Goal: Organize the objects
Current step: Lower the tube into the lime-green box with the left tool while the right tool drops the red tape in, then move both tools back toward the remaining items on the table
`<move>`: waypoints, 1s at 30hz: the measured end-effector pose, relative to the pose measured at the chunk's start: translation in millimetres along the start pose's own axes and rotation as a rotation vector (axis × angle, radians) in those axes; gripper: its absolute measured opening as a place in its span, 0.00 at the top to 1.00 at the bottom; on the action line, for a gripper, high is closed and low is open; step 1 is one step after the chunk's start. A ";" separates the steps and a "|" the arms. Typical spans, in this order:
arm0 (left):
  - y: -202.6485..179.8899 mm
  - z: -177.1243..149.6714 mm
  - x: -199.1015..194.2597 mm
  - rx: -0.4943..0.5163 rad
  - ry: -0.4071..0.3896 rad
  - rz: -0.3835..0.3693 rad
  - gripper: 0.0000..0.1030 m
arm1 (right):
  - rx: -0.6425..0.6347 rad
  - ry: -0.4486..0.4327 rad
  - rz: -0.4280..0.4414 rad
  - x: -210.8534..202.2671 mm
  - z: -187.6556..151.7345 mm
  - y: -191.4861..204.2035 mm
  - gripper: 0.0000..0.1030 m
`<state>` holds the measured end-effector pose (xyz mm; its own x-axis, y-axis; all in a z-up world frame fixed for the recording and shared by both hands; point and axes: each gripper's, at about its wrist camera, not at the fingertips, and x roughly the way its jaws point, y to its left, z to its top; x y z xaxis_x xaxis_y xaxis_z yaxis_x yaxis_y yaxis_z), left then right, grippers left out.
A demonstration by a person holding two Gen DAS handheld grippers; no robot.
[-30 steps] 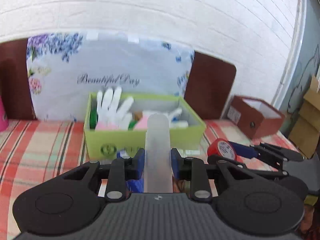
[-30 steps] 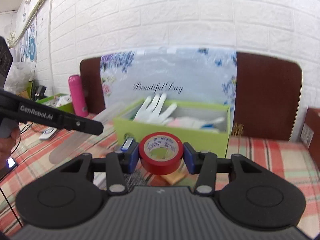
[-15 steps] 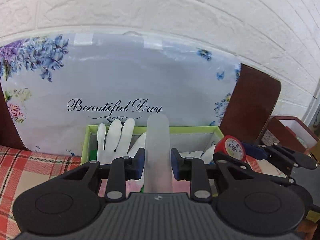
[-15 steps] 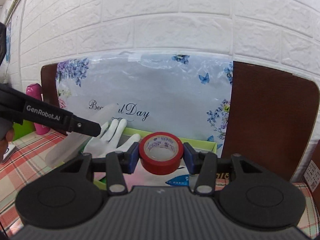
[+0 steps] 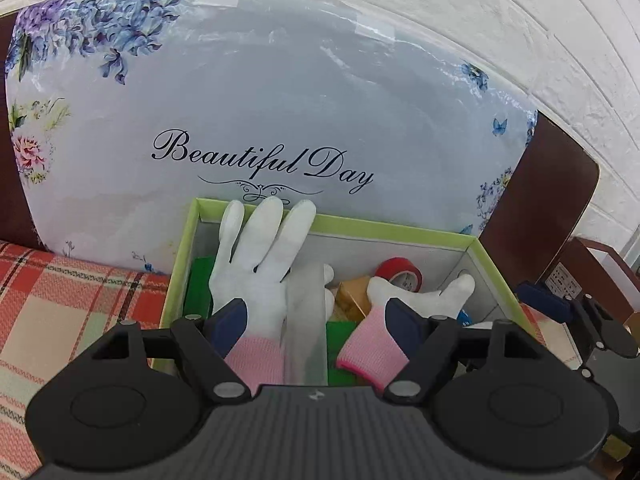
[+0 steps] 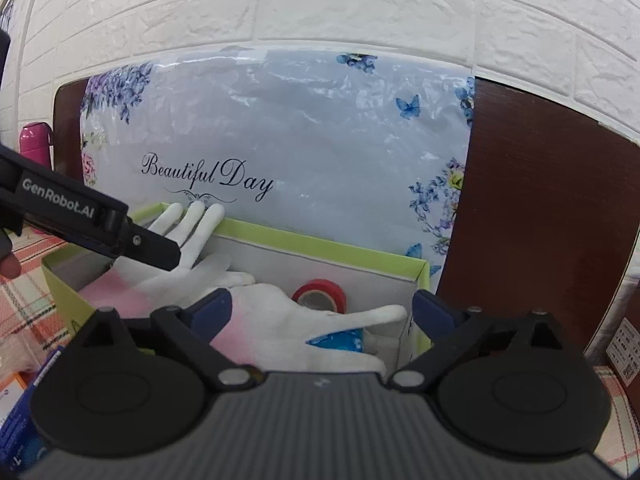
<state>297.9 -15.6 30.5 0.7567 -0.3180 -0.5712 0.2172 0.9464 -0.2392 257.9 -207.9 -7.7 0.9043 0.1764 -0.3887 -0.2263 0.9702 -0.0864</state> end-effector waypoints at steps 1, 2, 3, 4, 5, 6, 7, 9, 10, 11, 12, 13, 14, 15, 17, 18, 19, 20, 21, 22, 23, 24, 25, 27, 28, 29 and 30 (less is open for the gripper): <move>-3.3 -0.7 -4.4 0.005 0.002 0.005 0.24 | 0.005 0.001 0.000 -4.8 0.2 0.6 0.02; -6.8 -1.6 -11.0 0.011 0.001 0.009 0.24 | 0.010 0.001 -0.002 -10.5 0.7 1.2 0.01; -10.7 -2.3 -17.7 0.016 0.001 0.017 0.24 | 0.018 -0.005 -0.002 -18.0 1.8 1.6 0.01; -14.4 -2.9 -25.2 0.021 0.000 0.025 0.23 | 0.027 -0.015 0.001 -26.6 2.4 1.6 0.00; -18.3 -3.6 -33.6 0.025 -0.005 0.035 0.23 | 0.037 -0.026 0.005 -35.7 3.2 1.9 0.00; -21.5 -5.0 -43.7 0.031 -0.017 0.043 0.23 | 0.050 -0.039 0.008 -46.4 4.2 1.9 0.00; -24.4 -7.2 -53.9 0.039 -0.033 0.048 0.23 | 0.064 -0.050 0.011 -56.3 4.8 2.1 0.00; -30.8 -13.6 -73.9 0.060 -0.063 0.052 0.23 | 0.091 -0.066 0.026 -77.3 3.4 2.3 0.00; -33.4 -18.1 -83.0 0.066 -0.071 0.056 0.23 | 0.101 -0.069 0.031 -86.4 1.7 2.9 0.00; -35.6 -23.6 -91.4 0.068 -0.076 0.061 0.22 | 0.109 -0.070 0.031 -95.6 -1.1 4.2 0.00; -36.0 -29.3 -98.2 0.067 -0.077 0.064 0.22 | 0.114 -0.071 0.029 -105.5 -4.7 5.9 0.00; -36.7 -36.2 -104.6 0.065 -0.076 0.066 0.22 | 0.117 -0.072 0.027 -114.1 -8.1 7.7 0.00; -36.9 -43.1 -110.0 0.061 -0.072 0.065 0.22 | 0.122 -0.073 0.027 -122.7 -12.3 9.7 0.00; -36.6 -50.3 -114.4 0.053 -0.067 0.064 0.22 | 0.127 -0.073 0.027 -130.2 -16.3 11.7 0.00; -34.7 -64.9 -121.0 0.026 -0.050 0.062 0.22 | 0.138 -0.070 0.030 -145.3 -26.1 16.7 0.00; -33.8 -72.0 -123.1 0.013 -0.041 0.060 0.22 | 0.144 -0.065 0.032 -152.1 -31.3 19.2 0.00; -32.8 -79.4 -124.9 0.002 -0.032 0.057 0.22 | 0.148 -0.059 0.036 -157.4 -36.1 21.6 0.00; -31.7 -86.6 -126.7 -0.007 -0.024 0.056 0.22 | 0.154 -0.055 0.039 -162.7 -41.6 23.6 0.00; -30.3 -94.3 -128.4 -0.016 -0.015 0.055 0.22 | 0.160 -0.049 0.038 -167.4 -46.8 25.8 0.00; -29.3 -100.4 -128.8 -0.024 -0.004 0.058 0.22 | 0.166 -0.041 0.038 -171.2 -52.0 28.0 0.00; -28.3 -105.8 -128.7 -0.031 0.010 0.062 0.22 | 0.170 -0.035 0.040 -173.9 -56.4 30.1 0.00; -27.2 -111.5 -128.4 -0.037 0.025 0.067 0.22 | 0.173 -0.029 0.042 -177.0 -61.4 32.4 0.00; -26.3 -115.9 -127.9 -0.039 0.037 0.072 0.22 | 0.176 -0.021 0.043 -178.8 -65.5 34.5 0.00; -24.6 -124.2 -127.5 -0.041 0.052 0.086 0.22 | 0.179 -0.006 0.046 -181.3 -73.8 38.8 0.00; -23.7 -127.8 -127.4 -0.043 0.057 0.094 0.22 | 0.180 0.002 0.048 -182.4 -78.0 41.1 0.00; -22.7 -131.0 -126.9 -0.045 0.064 0.101 0.22 | 0.181 0.009 0.049 -183.1 -82.0 42.8 0.00; -21.4 -134.4 -126.1 -0.049 0.074 0.106 0.22 | 0.184 0.016 0.048 -184.0 -86.9 44.1 0.00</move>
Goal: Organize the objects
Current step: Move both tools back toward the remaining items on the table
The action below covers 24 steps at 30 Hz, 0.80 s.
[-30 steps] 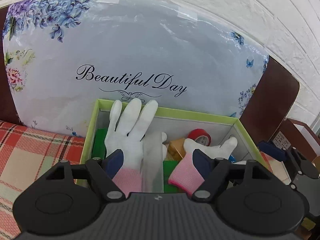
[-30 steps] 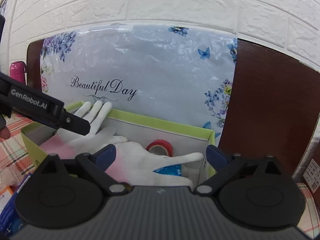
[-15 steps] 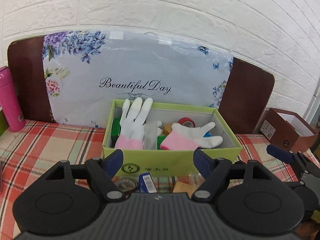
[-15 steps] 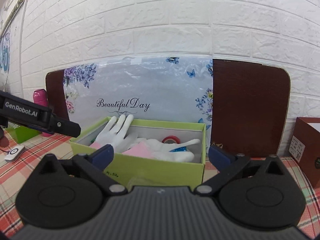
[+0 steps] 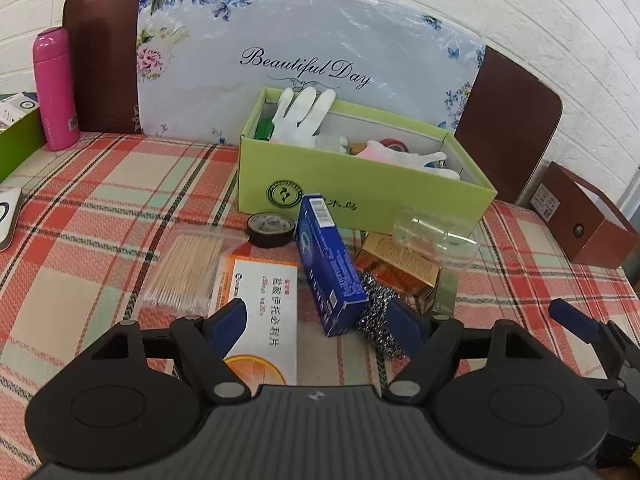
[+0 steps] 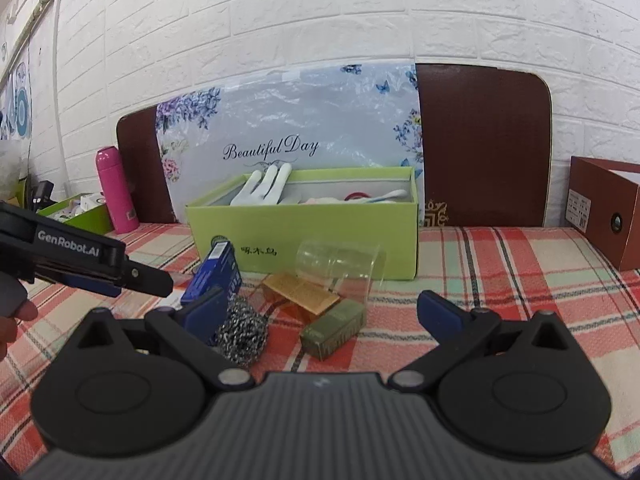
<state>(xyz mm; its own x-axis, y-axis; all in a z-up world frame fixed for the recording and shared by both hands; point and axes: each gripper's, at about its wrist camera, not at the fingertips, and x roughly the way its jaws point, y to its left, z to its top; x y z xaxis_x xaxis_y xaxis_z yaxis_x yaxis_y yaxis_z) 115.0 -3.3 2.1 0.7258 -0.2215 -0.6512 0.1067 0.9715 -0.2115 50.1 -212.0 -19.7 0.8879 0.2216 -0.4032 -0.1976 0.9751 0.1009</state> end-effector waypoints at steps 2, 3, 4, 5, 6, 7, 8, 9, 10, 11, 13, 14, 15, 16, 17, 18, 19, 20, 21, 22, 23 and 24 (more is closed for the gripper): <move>2.7 -4.9 2.3 -0.009 0.016 0.013 0.22 | 0.010 0.014 0.000 -0.7 -8.6 1.2 0.00; 4.2 -7.2 3.1 -0.012 0.023 0.021 0.22 | 0.014 0.022 0.003 -0.5 -12.9 1.9 0.00; 6.0 -9.5 3.8 -0.014 0.028 0.030 0.22 | 0.016 0.029 0.005 0.9 -16.0 2.6 0.00; 7.3 -11.0 4.3 -0.014 0.033 0.039 0.22 | 0.015 0.038 0.007 2.8 -18.5 3.7 0.00; 8.5 -12.6 4.3 -0.014 0.036 0.050 0.22 | 0.012 0.048 0.010 5.1 -20.6 5.3 0.00; 10.0 -13.9 4.2 -0.013 0.037 0.060 0.22 | 0.006 0.053 0.015 7.0 -21.8 7.4 0.02; 11.5 -14.8 4.0 -0.013 0.038 0.068 0.22 | -0.005 0.056 0.025 9.3 -22.4 10.2 0.06; 13.3 -15.7 3.7 -0.016 0.041 0.077 0.22 | -0.021 0.060 0.036 12.2 -22.4 14.0 0.08; 15.0 -16.6 3.4 -0.018 0.043 0.082 0.22 | -0.042 0.063 0.047 15.3 -22.1 18.1 0.13; 16.8 -17.3 2.9 -0.021 0.045 0.087 0.22 | -0.064 0.064 0.058 18.8 -21.9 22.3 0.17; 19.7 -18.5 1.4 -0.026 0.047 0.094 0.22 | -0.110 0.071 0.089 27.6 -20.9 31.5 0.22; 20.7 -19.0 0.6 -0.027 0.047 0.097 0.22 | -0.132 0.075 0.103 32.1 -20.3 36.2 0.26; 21.6 -19.3 -0.2 -0.028 0.048 0.098 0.22 | -0.158 0.075 0.119 37.0 -20.1 41.8 0.27; 22.5 -19.6 -1.0 -0.029 0.048 0.100 0.22 | -0.181 0.073 0.129 41.5 -20.0 46.5 0.28; 23.3 -19.8 -1.7 -0.029 0.048 0.103 0.22 | -0.204 0.071 0.136 46.0 -19.9 51.0 0.28; 23.7 -19.8 -2.6 -0.030 0.048 0.106 0.22 | -0.227 0.071 0.144 51.7 -19.9 55.3 0.28; 24.4 -20.1 -3.8 -0.032 0.047 0.107 0.22 | -0.242 0.069 0.145 56.7 -20.0 58.3 0.31; 25.1 -20.3 -4.9 -0.033 0.046 0.106 0.22 | -0.250 0.069 0.140 61.3 -19.6 60.3 0.35; 25.6 -20.5 -6.0 -0.034 0.044 0.103 0.22 | -0.251 0.077 0.138 66.0 -18.9 61.1 0.39; 25.9 -20.1 -6.8 -0.036 0.041 0.094 0.22 | -0.247 0.092 0.147 68.9 -18.3 60.8 0.49; 25.7 -19.2 -7.0 -0.036 0.040 0.083 0.22 | -0.240 0.105 0.152 70.1 -18.2 59.9 0.64; 24.6 -17.8 -7.2 -0.037 0.037 0.071 0.22 | -0.230 0.108 0.151 68.6 -18.4 58.0 0.69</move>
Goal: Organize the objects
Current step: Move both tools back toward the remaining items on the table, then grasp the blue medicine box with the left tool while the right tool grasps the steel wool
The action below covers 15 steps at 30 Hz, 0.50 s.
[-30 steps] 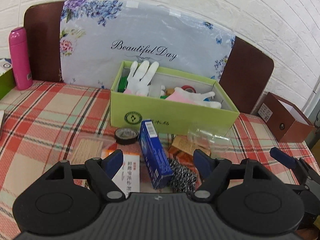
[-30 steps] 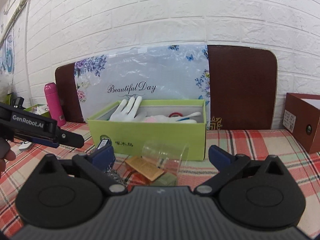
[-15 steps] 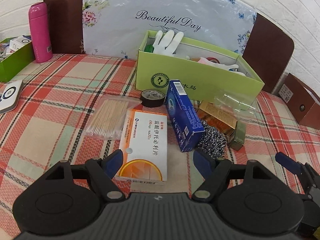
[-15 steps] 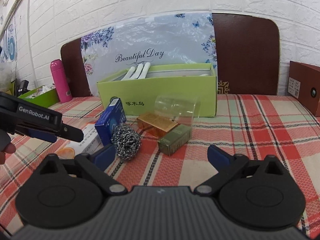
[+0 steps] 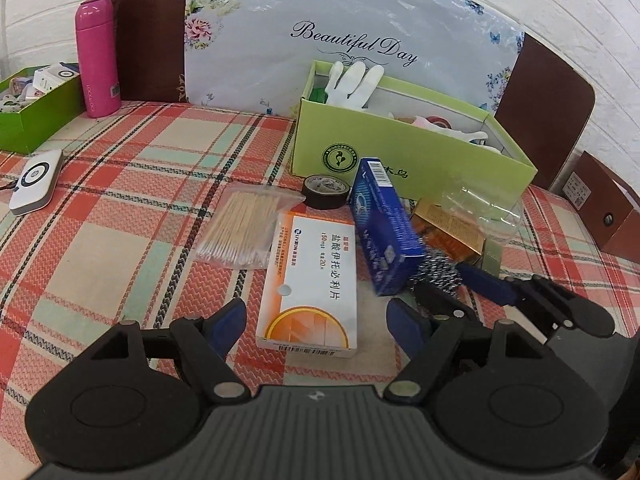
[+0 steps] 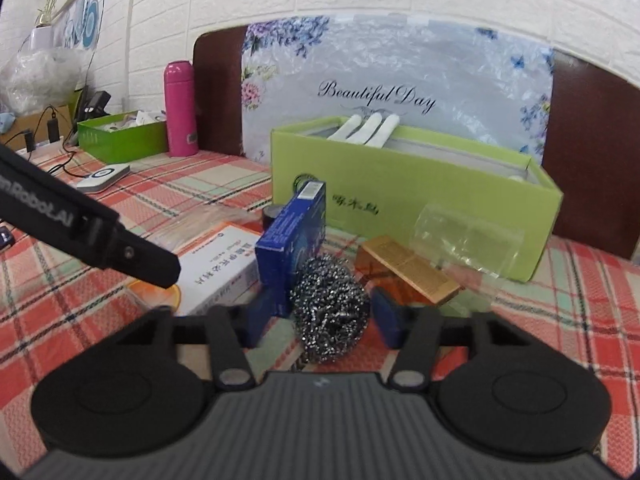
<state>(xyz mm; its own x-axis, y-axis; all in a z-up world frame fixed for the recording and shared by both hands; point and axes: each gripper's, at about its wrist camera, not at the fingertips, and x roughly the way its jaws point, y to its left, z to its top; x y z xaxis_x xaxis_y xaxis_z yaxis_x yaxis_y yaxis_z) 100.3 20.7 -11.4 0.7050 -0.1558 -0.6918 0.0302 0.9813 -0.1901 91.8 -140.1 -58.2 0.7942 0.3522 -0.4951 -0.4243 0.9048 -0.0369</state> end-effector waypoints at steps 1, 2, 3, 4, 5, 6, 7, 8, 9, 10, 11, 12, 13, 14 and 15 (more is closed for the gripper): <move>-1.6 2.0 0.2 0.000 -0.004 -0.011 0.22 | 0.013 0.000 0.006 -3.3 -0.9 -1.9 0.71; -4.2 4.8 1.2 0.002 -0.011 -0.022 0.22 | 0.026 -0.001 0.013 -7.0 -1.9 -3.6 0.77; -8.4 8.6 3.3 0.004 -0.018 -0.034 0.22 | 0.037 -0.003 0.016 -11.4 -3.2 -5.4 0.79; -12.9 12.7 6.7 0.006 -0.024 -0.046 0.22 | 0.046 -0.005 0.013 -15.5 -4.3 -6.6 0.85; -17.8 17.3 11.5 0.006 -0.027 -0.064 0.22 | 0.056 -0.005 0.011 -19.4 -5.5 -8.0 0.89; -22.3 21.9 17.3 0.005 -0.026 -0.082 0.22 | 0.071 -0.003 0.013 -24.0 -6.7 -10.0 0.89; -26.7 26.4 23.7 0.003 -0.026 -0.096 0.22 | 0.087 -0.005 0.020 -28.1 -8.4 -11.7 0.89; -31.4 31.0 31.0 0.004 -0.026 -0.100 0.22 | 0.100 -0.007 0.026 -31.6 -10.3 -13.3 0.89; -35.3 34.9 38.7 0.011 -0.023 -0.092 0.22 | 0.103 -0.010 0.024 -34.7 -11.8 -14.0 0.89; -38.8 38.8 47.1 0.022 -0.016 -0.079 0.22 | 0.098 -0.010 0.017 -35.7 -11.9 -14.2 0.89; -40.9 42.6 55.6 0.032 -0.004 -0.064 0.23 | 0.093 -0.010 0.012 -35.7 -11.4 -14.2 0.88; -41.3 45.3 61.7 0.033 0.009 -0.055 0.26 | 0.089 -0.017 0.008 -35.3 -10.6 -14.3 0.87; -39.0 47.5 66.6 0.020 0.021 -0.052 0.30 | 0.085 -0.023 0.004 -34.6 -9.2 -13.7 0.75; -35.9 49.0 69.3 0.004 0.028 -0.062 0.37 | 0.080 -0.031 -0.001 -33.4 -7.7 -12.5 0.54; -31.9 50.1 71.1 -0.011 0.036 -0.076 0.42 | 0.068 -0.040 -0.010 -30.6 -6.0 -10.2 0.45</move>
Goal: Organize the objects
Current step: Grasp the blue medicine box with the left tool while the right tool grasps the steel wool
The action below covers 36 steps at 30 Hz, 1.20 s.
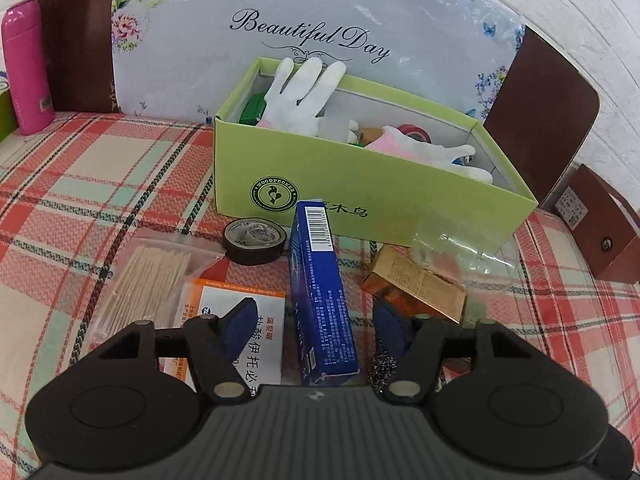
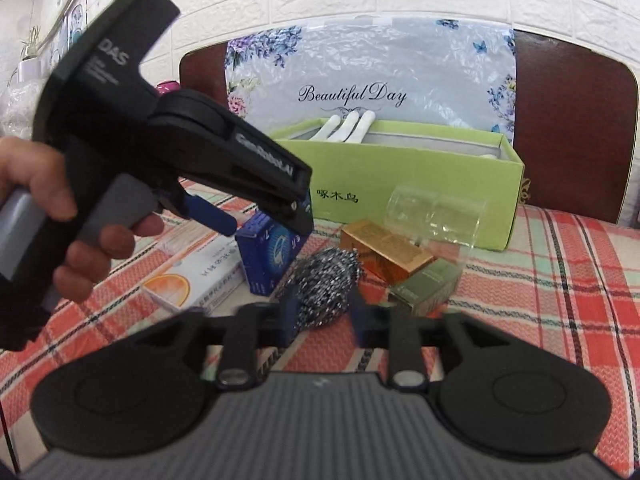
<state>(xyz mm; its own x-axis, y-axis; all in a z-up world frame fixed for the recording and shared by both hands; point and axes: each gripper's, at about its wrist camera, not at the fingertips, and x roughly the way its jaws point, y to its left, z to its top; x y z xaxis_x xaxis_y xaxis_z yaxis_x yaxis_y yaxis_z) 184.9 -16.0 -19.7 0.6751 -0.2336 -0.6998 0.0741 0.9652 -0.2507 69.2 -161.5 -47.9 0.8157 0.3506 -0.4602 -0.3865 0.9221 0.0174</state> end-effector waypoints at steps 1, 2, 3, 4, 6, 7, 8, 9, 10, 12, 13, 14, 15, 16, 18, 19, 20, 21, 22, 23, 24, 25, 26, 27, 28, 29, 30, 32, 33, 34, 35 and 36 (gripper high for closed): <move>3.5 0.3 0.9 -0.012 0.009 -0.009 0.45 | -0.015 -0.001 -0.012 4.2 1.1 2.7 0.37; 5.3 0.2 1.7 -0.018 0.019 -0.011 0.56 | -0.034 0.008 -0.016 9.8 2.6 5.4 0.37; 6.8 0.0 2.3 -0.013 0.028 -0.014 0.70 | -0.051 0.018 -0.014 16.7 4.0 7.9 0.37; 7.5 -0.6 2.5 -0.003 0.038 -0.020 0.74 | -0.062 0.026 -0.011 23.0 4.3 9.8 0.37; 8.2 -2.7 1.9 0.014 0.055 -0.034 0.83 | -0.071 0.085 0.002 36.0 3.4 10.6 0.50; 8.3 -4.7 -0.4 0.016 0.072 -0.053 0.84 | -0.059 0.098 0.007 37.3 3.4 8.5 0.61; 8.1 -7.7 -5.4 0.010 0.085 -0.088 0.84 | -0.041 0.091 0.013 33.3 3.8 5.4 0.63; 7.1 -11.7 -12.7 0.011 0.090 -0.144 0.84 | -0.014 0.092 0.033 26.4 5.3 0.9 0.65; 5.5 -16.4 -21.1 0.016 0.091 -0.193 0.84 | 0.017 0.090 0.053 17.9 6.3 -4.1 0.65; 1.4 -29.2 -39.2 0.039 0.086 -0.246 0.84 | 0.097 0.082 0.116 -5.3 5.5 -19.4 0.66; 2.0 -35.7 -44.9 0.036 0.094 -0.276 0.84 | 0.140 0.083 0.146 -16.2 2.9 -29.2 0.65; 3.5 -41.7 -47.4 0.028 0.111 -0.301 0.84 | 0.178 0.078 0.155 -26.8 -0.6 -38.5 0.65; 4.7 -48.1 -47.5 0.016 0.127 -0.314 0.84 | 0.210 0.079 0.140 -36.5 -4.4 -47.4 0.65; 4.8 -53.4 -46.2 0.011 0.131 -0.299 0.83 | 0.237 0.089 0.112 -43.1 -8.0 -55.4 0.63; 1.4 -61.9 -40.0 0.053 0.143 -0.211 0.64 | 0.274 0.103 0.025 -54.5 -17.6 -68.7 0.59; -0.8 -64.3 -38.1 0.081 0.145 -0.159 0.56 | 0.281 0.103 -0.029 -59.4 -22.9 -71.7 0.57; -2.3 -65.9 -38.7 0.105 0.139 -0.117 0.46 | 0.279 0.106 -0.072 -63.9 -27.5 -74.9 0.55; -2.5 -67.2 -41.9 0.132 0.122 -0.094 0.46 | 0.272 0.111 -0.100 -67.2 -31.5 -77.2 0.55; -3.4 -67.5 -45.5 0.157 0.109 -0.083 0.46 | 0.272 0.113 -0.110 -69.0 -33.5 -80.3 0.55; -4.1 -67.1 -49.6 0.180 0.097 -0.076 0.45 | 0.277 0.112 -0.111 -71.2 -35.1 -82.0 0.51; -5.2 -67.1 -53.7 0.198 0.083 -0.074 0.42 | 0.280 0.108 -0.113 -72.5 -36.2 -82.5 0.49; -7.2 -67.5 -57.3 0.218 0.067 -0.076 0.40 | 0.274 0.102 -0.115 -72.8 -37.5 -81.6 0.44; -10.2 -68.2 -59.2 0.241 0.054 -0.083 0.33 | 0.260 0.100 -0.116 -71.5 -37.4 -79.9 0.41; -13.6 -68.7 -58.4 0.261 0.048 -0.089 0.31 | 0.241 0.099 -0.118 -69.2 -36.4 -76.3 0.41; -17.6 -68.9 -55.4 0.277 0.054 -0.089 0.31 | 0.223 0.098 -0.119 -68.0 -37.9 -74.2 0.41; -21.8 -69.3 -51.6 0.288 0.066 -0.087 0.31 | 0.208 0.099 -0.119 -67.3 -37.4 -69.8 0.41; -26.5 -69.6 -46.0 0.298 0.077 -0.086 0.31 | 0.192 0.101 -0.120 -66.0 -36.7 -65.9 0.41; -33.4 -72.2 -39.6 0.319 0.071 -0.066 0.29 | 0.164 0.102 -0.128 -64.3 -36.4 -59.1 0.40; -36.0 -72.5 -36.7 0.329 0.073 -0.057 0.29 | 0.151 0.103 -0.142 -62.5 -35.8 -56.1 0.40; -37.3 -72.3 -32.9 0.328 0.085 -0.054 0.29 | 0.140 0.104 -0.158 -62.0 -35.1 -54.4 0.39; -38.0 -72.5 -29.1 0.321 0.096 -0.052 0.29 | 0.129 0.107 -0.174 -60.4 -34.5 -53.1 0.38; -38.7 -73.2 -25.6 0.315 0.106 -0.047 0.29 | 0.119 0.113 -0.190 -58.5 -33.7 -52.4 0.38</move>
<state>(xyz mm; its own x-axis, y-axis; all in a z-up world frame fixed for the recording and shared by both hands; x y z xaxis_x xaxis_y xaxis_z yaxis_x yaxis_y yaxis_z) 111.1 -56.0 -41.0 0.5864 -0.2740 -0.7622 0.3381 0.9380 -0.0771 27.2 -235.8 -51.8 0.8132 0.1548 -0.5610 -0.1720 0.9848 0.0224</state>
